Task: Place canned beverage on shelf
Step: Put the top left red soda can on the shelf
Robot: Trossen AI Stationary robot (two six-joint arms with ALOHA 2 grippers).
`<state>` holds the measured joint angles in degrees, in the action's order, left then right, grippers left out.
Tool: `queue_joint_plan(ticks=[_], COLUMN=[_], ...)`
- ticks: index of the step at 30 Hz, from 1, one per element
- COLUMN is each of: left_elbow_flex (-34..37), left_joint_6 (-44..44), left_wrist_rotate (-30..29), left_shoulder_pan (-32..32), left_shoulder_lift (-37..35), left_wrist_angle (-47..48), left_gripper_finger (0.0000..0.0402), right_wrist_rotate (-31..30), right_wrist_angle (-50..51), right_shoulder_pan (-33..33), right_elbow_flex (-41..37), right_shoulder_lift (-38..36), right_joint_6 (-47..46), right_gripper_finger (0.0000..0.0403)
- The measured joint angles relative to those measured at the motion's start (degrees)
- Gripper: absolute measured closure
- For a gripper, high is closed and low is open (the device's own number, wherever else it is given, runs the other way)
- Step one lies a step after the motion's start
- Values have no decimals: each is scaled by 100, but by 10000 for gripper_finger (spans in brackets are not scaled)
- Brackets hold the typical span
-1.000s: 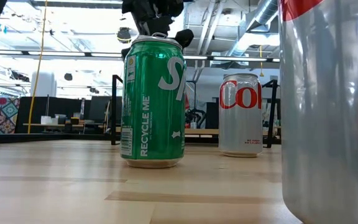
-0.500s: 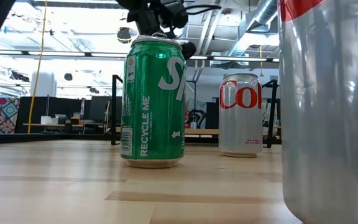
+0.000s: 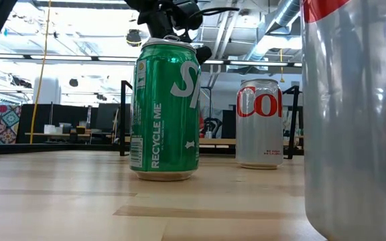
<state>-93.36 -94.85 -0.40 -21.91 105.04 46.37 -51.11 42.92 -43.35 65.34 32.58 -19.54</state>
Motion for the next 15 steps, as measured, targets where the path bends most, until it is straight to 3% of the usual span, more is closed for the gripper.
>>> queue_joint_plan(ticks=[7,15], left_elbow_flex=[-2,-9], left_joint_6=[147,566], left_wrist_rotate=[2,-159], left_shoulder_pan=[0,15], left_shoulder_lift=[-7,-40], left_wrist_angle=[-166,-353], left_gripper_finger=[85,54], right_wrist_rotate=[0,0], right_wrist_angle=[6,15], right_shoulder_pan=[0,0], right_elbow_flex=[0,0], right_shoulder_lift=[0,0], right_joint_6=[56,71], right_gripper_finger=[33,33])
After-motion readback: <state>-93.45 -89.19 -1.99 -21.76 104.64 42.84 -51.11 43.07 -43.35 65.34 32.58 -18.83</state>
